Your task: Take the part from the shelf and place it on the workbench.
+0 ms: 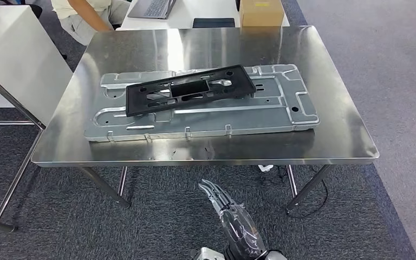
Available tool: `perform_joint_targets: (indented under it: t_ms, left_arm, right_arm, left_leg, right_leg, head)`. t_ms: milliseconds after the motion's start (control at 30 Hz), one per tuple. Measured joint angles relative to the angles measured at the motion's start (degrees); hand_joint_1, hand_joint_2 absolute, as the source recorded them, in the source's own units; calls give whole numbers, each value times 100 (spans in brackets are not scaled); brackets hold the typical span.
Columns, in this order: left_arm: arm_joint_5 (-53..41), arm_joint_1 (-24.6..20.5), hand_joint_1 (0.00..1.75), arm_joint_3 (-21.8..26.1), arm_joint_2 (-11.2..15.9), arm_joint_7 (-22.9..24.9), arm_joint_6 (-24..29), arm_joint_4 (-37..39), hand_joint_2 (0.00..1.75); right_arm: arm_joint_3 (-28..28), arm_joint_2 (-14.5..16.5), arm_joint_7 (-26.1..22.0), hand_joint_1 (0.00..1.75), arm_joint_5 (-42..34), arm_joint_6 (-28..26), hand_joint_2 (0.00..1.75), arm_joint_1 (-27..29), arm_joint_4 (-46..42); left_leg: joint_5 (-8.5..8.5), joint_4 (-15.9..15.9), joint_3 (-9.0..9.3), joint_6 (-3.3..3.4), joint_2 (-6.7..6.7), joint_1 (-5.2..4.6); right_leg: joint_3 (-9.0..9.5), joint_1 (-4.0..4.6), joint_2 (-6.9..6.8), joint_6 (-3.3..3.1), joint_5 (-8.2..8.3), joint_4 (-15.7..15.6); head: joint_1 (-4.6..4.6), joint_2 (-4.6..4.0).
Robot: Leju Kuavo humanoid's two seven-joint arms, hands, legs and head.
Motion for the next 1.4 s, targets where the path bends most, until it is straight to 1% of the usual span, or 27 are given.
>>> perform_joint_targets:
  t_ms: [33, 100, 167, 200, 233, 300, 333, 367, 400, 467, 500, 567, 633, 700, 767, 833, 867, 900, 933, 1033, 1067, 1167, 1200, 1233, 1333, 1367, 1400]
  left_arm:
    - [-2, 9, 0, 2, 0, 0, 13, 0, 0]
    - [-13, 26, 0, 10, 9, 8, 33, 0, 0]
    - [-37, 37, 0, 19, 17, 34, 32, 0, 0]
    - [-49, 41, 0, 21, 18, 53, 26, 0, 0]
    - [-56, 47, 0, 21, 19, 73, 14, 0, 0]
    - [-68, 68, 0, 21, 21, 100, -14, 1, 0]
    - [-73, 80, 0, 22, 21, 106, -25, 1, 0]
    - [-79, 92, 0, 22, 22, 108, -34, 1, 0]
    - [-84, 101, 0, 23, 22, 109, -41, 1, 0]
    - [-92, 110, 0, 23, 30, 110, -58, 0, 0]
    - [-95, 111, 0, 23, 42, 111, -64, 0, 0]
    - [-97, 116, 0, 25, 66, 108, -76, 1, 0]
    - [-96, 114, 0, 28, 71, 92, -98, 2, 0]
    - [-75, 110, 0, 37, 72, 61, -125, 2, 0]
    - [-13, 114, 0, 59, 73, 17, -139, 2, 0]
    - [59, 110, 0, 90, 72, -18, -140, 2, 0]
    - [80, 107, 0, 104, 72, -26, -140, 2, 0]
    - [96, 103, 0, 116, 71, -31, -140, 2, 0]
    - [107, 95, 0, 125, 69, -34, -140, 2, 0]
    - [128, 29, 0, 169, 66, -48, -136, 1, 0]
    - [133, 2, 0, 198, 61, -48, -139, 1, 0]
    - [103, -42, 0, 269, 34, -20, -189, 3, 0]
    - [47, -51, 0, 276, 24, -2, -217, 5, 0]
    - [-32, -60, 0, 276, 15, 16, -242, 8, 0]
    - [-381, -72, 0, 228, -17, 42, -285, 11, 0]
    - [-485, -67, 0, 198, -26, 37, -288, 11, 0]
    - [-554, -63, 0, 167, -32, 25, -285, 11, 0]
  right_arm:
    - [-1, -13, 160, 0, 47, -118, 87, 14, 45]
    - [-2, -65, 644, 0, 178, -430, 0, 95, 184]
    - [-12, -158, 1131, 0, 219, -798, 0, 260, 398]
    - [-30, -209, 1259, 0, 126, -1005, 0, 369, 555]
    - [-69, -247, 1281, 0, -46, -1202, 0, 495, 759]
    - [-225, -279, 1103, 0, -482, -1470, 0, 789, 1276]
    - [-316, -279, 976, 0, -631, -1514, 0, 929, 1527]
    - [-399, -280, 864, 0, -737, -1530, 0, 1041, 1757]
    - [-460, -280, 782, 0, -809, -1539, 0, 1120, 1938]
    - [-584, -269, 536, 0, -1159, -1537, 0, 1205, 2370]
    - [-648, -240, 281, 0, -1498, -1476, 0, 1224, 2674]
    - [-802, -129, -505, 0, -2638, -1101, 0, 1183, 3521]
    - [-971, -9, -1127, 0, -3958, -320, 0, 1044, 4474]
    - [-1174, 98, -977, 0, -5088, 646, 0, 879, 5342]
    - [-1486, 210, -363, 0, -6052, 1342, 0, 780, 6076]
    - [-1820, 343, -39, 0, -6626, 1557, 0, 736, 6674]
    - [-1959, 422, -21, 0, -6736, 1558, 0, 709, 6937]
    - [-2094, 504, -20, 0, -6787, 1549, 0, 683, 7182]
    - [-2214, 577, -21, 0, -6806, 1542, 0, 664, 7386]
    - [-2482, 790, -37, 0, -6827, 1531, 0, 626, 7851]
    - [-2574, 879, -68, 0, -6840, 1538, 0, 602, 8028]
    - [-2890, 1098, -356, 0, -6932, 1691, 0, 553, 8507]
    - [-2973, 1144, -526, 0, -6963, 1794, 0, 552, 8605]
    - [-3033, 1191, -710, 0, -6979, 1907, 0, 553, 8679]
    - [-3139, 1317, -1362, 0, -6939, 2283, 0, 551, 8889]
    - [-3162, 1360, -1550, 0, -6886, 2381, 0, 546, 8962]
    - [-3175, 1391, -1681, 0, -6822, 2438, 0, 540, 9027]
  left_leg:
    - [-38, -62, 25, 29, -4, -7]
    - [-8, -59, 13, 149, -9, -43]
    - [94, -165, 63, 258, -4, -37]
    - [160, -242, 92, 305, 5, -18]
    - [214, -310, 109, 340, 12, 2]
    - [254, -329, 80, 376, 13, 5]
    - [255, -310, 55, 375, 9, 7]
    - [250, -281, 29, 367, 6, 14]
    - [239, -244, 5, 350, 5, 29]
    - [186, -134, -49, 266, 8, 73]
    - [156, -79, -84, 209, 3, 81]
    - [111, 18, -137, 116, -22, 58]
    - [110, 66, -167, 65, -45, 40]
    - [10, 188, -237, 30, -47, 53]
    - [-372, 669, -445, 18, -41, 51]
    - [-799, 1370, -712, 35, -39, 30]
    - [-890, 1593, -770, 63, -39, 14]
    - [-873, 1633, -735, 111, -39, -11]
    - [-762, 1474, -597, 178, -39, -50]
    - [-389, 395, 87, 457, -12, -204]
    - [-327, 152, 213, 521, 8, -248]
    - [-148, -107, 241, 599, 46, -281]
    - [-58, -194, 235, 612, 54, -262]
    - [49, -275, 213, 627, 65, -236]
    - [264, -345, 43, 607, 90, -192]
    - [311, -326, -31, 580, 93, -181]
    - [354, -292, -113, 549, 97, -163]
  right_leg:
    - [-9, 18, 1, 16, 10, 7]
    - [8, -3, -2, 87, 67, -31]
    - [36, -18, -1, 174, 87, -68]
    - [13, -18, 4, 204, 10, 1]
    - [-60, -23, 9, 232, -141, 186]
    - [-328, -68, 11, 285, -523, 830]
    - [-451, -96, 11, 313, -637, 1126]
    - [-503, -127, 9, 345, -646, 1271]
    - [-455, -160, 7, 381, -548, 1208]
    - [-114, -226, 0, 479, -260, 607]
    - [41, -234, 13, 501, -163, 345]
    - [143, -239, 54, 428, -155, 156]
    - [79, -244, 74, 279, -155, 199]
    - [17, -236, 58, 176, -136, 199]
    - [-65, -211, 32, 90, -73, 195]
    - [-165, -154, 12, 34, -6, 196]
    - [-213, -115, 7, 13, 30, 196]
    - [-258, -73, 7, -4, 66, 196]
    - [-299, -28, 7, -19, 103, 196]
    - [-385, 62, 5, -31, 225, 184]
    - [-390, 61, -3, -15, 268, 167]
    - [-373, 23, -21, 73, 411, 68]
    - [-385, 20, -12, 103, 374, 72]
    - [-415, 18, -1, 132, 230, 160]
    - [-585, -49, 15, 233, -534, 936]
    - [-601, -83, 12, 275, -640, 1188]
    - [-553, -119, 10, 320, -618, 1313]
  head:
    - [0, 1]
    - [0, 0]
    - [-4, -1]
    - [-3, -1]
    - [1, -1]
    - [1, -1]
    - [0, -1]
    - [-1, -1]
    - [-2, -1]
    - [-1, -1]
    - [7, 0]
    - [6, 0]
    - [-15, 0]
    - [-31, 0]
    - [-59, -1]
    - [-82, -1]
    - [-82, -1]
    - [-83, -1]
    - [-82, -1]
    - [-72, 0]
    - [-70, 0]
    - [-82, 0]
    - [-84, 0]
    - [-78, -1]
    - [-57, -1]
    - [-55, -1]
    - [-56, -1]
